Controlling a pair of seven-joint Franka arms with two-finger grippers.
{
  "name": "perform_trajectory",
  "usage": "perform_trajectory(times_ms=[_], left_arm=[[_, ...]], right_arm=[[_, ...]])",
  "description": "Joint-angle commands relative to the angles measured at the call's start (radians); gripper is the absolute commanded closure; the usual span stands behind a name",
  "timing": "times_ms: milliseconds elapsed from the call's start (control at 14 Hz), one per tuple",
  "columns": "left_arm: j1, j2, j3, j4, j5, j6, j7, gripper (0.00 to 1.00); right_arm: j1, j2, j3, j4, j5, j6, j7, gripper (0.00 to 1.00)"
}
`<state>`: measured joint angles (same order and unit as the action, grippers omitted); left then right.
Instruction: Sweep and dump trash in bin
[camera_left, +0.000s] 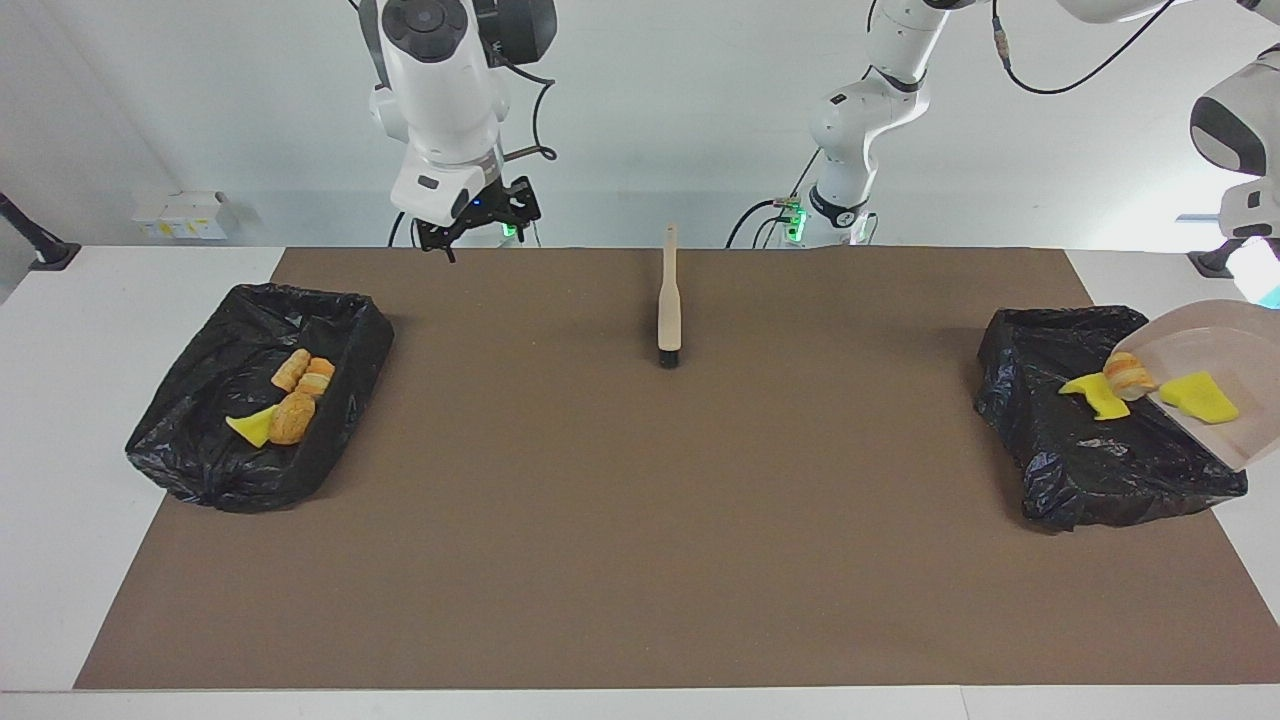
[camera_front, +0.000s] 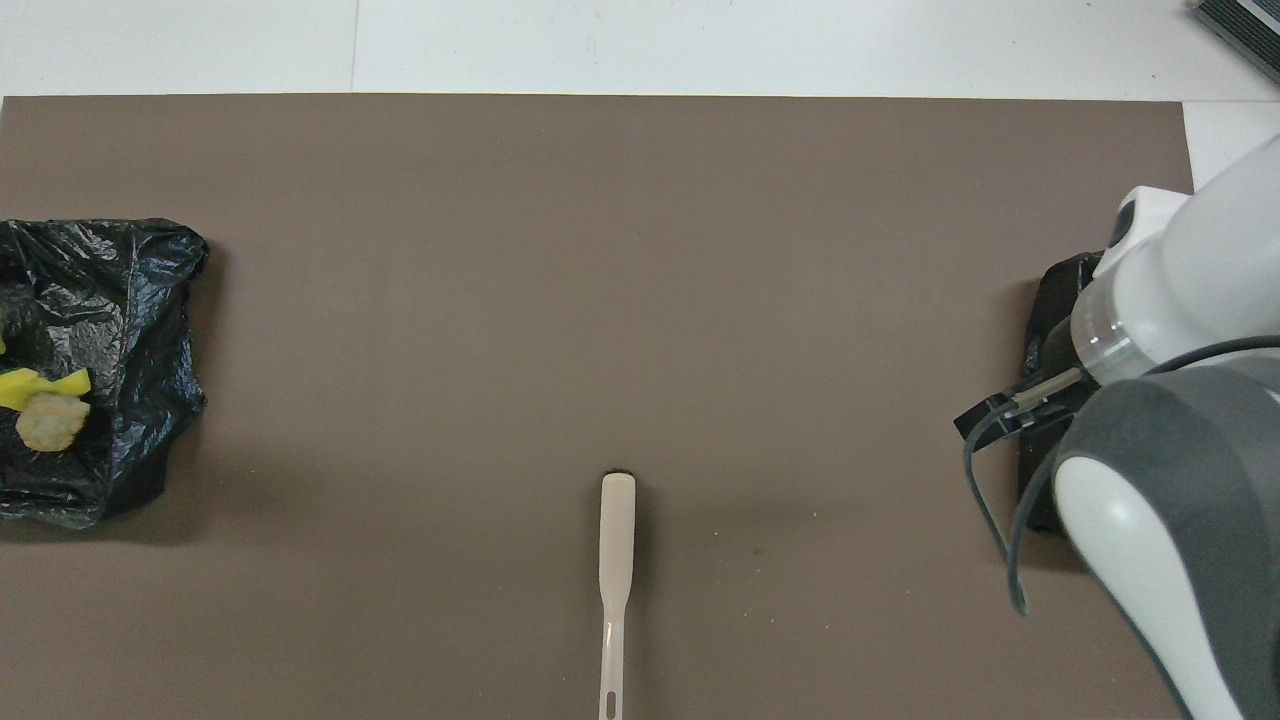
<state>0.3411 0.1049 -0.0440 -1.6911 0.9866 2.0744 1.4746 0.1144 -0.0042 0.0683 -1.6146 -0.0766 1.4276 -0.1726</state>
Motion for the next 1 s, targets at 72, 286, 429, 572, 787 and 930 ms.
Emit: perform_trajectory(times_ms=[72,286,429,572,787,930], left_arm=[[-0.132,0.004,0.01,0.036,0.13,-0.124,0.016,1.0],[-0.142,-0.005,0.004,0.108,0.013,-0.16,0.023,1.0],[-0.14,-0.017,0.01,0.149,-0.244,-0.198,0.015,1.0],[-0.14,-0.036,0.012,0.154,-0.417,-0.25,0.004,1.0],[-0.148,-0.086,0.003,0.113,-0.658,-0.29,-0.324,1.0],[-0.227,-0.102,0.001,0.09,-0.717,-0.319,-0.555,1.0]], right_arm=[[-0.097,0.016,0.007,0.039,-0.02,0.068,-0.007,0.0],[-0.162,0.016,-0.004,0.039,-0.002,0.111,0.14,0.0],[-0.18,0.016,-0.005,0.041,0.03,0.128,0.194,0.0],[-0.182,0.003,-0.004,0.041,0.043,0.129,0.217,0.0],[-0.182,-0.033,-0.005,0.039,0.043,0.125,0.203,0.0],[-0.18,-0.068,-0.004,-0.005,0.043,0.126,0.203,0.0]])
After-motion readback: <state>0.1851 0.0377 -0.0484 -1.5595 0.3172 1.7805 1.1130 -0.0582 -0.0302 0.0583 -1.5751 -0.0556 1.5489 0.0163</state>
